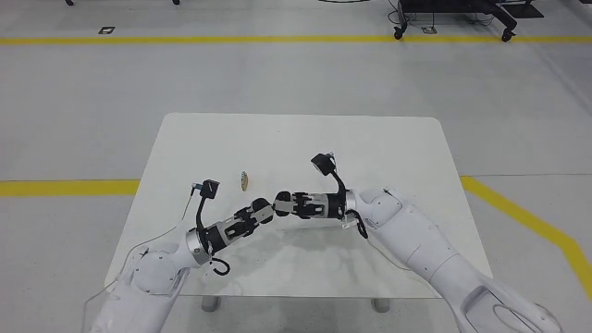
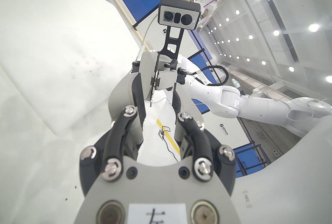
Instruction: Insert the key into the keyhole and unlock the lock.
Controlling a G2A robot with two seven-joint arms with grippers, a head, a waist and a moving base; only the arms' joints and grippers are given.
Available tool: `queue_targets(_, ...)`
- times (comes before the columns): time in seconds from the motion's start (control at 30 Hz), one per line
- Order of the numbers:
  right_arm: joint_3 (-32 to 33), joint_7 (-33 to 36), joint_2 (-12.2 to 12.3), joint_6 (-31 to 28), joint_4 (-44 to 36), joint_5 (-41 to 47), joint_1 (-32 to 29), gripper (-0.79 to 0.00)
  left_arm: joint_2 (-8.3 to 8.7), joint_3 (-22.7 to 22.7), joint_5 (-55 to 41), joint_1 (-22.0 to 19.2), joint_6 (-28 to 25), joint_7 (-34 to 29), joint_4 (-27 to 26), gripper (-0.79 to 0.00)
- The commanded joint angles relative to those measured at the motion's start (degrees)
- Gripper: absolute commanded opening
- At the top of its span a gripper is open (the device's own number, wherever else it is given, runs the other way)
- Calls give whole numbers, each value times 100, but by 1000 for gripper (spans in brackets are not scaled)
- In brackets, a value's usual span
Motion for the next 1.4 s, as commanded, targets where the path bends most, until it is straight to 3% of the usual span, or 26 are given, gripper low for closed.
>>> queue_targets(0.0,4,0,-2,0,0,13,0,-785,5,7,5,-2,0,0,-1,-785)
queue_targets(0.3,10,0,-2,0,-11,50,-5,-785,29,31,88,-19,-80,39,11,-785)
queue_targets(0.33,8,0,-2,0,-17,63,-11,-637,32,29,107,-19,-104,56,11,-785)
queue_targets(0.37,8,0,0,0,-14,78,-17,-289,35,20,137,-18,-123,86,11,-785)
queue_targets(0.4,7,0,3,0,-5,96,-21,0,38,10,166,-17,-139,109,9,-785)
queue_targets(0.57,110,0,93,0,53,32,-65,0,70,-96,320,-26,-198,151,-29,-785)
queue_targets(0.77,211,0,376,0,-61,-905,-82,-3,132,-172,822,-115,-162,-171,-124,-785)
queue_targets(0.9,195,0,539,0,-245,-1309,-60,-80,164,-115,1375,-85,-293,-290,-222,-785)
queue_targets(0.97,170,0,592,0,-298,-1433,-48,-185,183,-45,1438,-101,-346,-511,-242,-785)
queue_targets(1.0,144,0,607,0,-329,-1433,-45,-169,190,-16,1396,-104,-345,-579,-229,-785)
queue_targets(1.13,-17,0,646,0,-446,-1434,8,-296,217,56,1365,-146,-326,-763,-210,-785)
queue_targets(1.2,-116,0,653,0,-459,-1412,47,-296,226,96,1413,-160,-313,-791,-210,-785)
queue_targets(1.3,-255,0,652,0,-449,-1426,135,-397,236,179,1488,-179,-291,-824,-205,-785)
queue_targets(1.37,-310,-1,651,0,-430,-1395,179,-425,241,226,1531,-186,-276,-808,-195,-785)
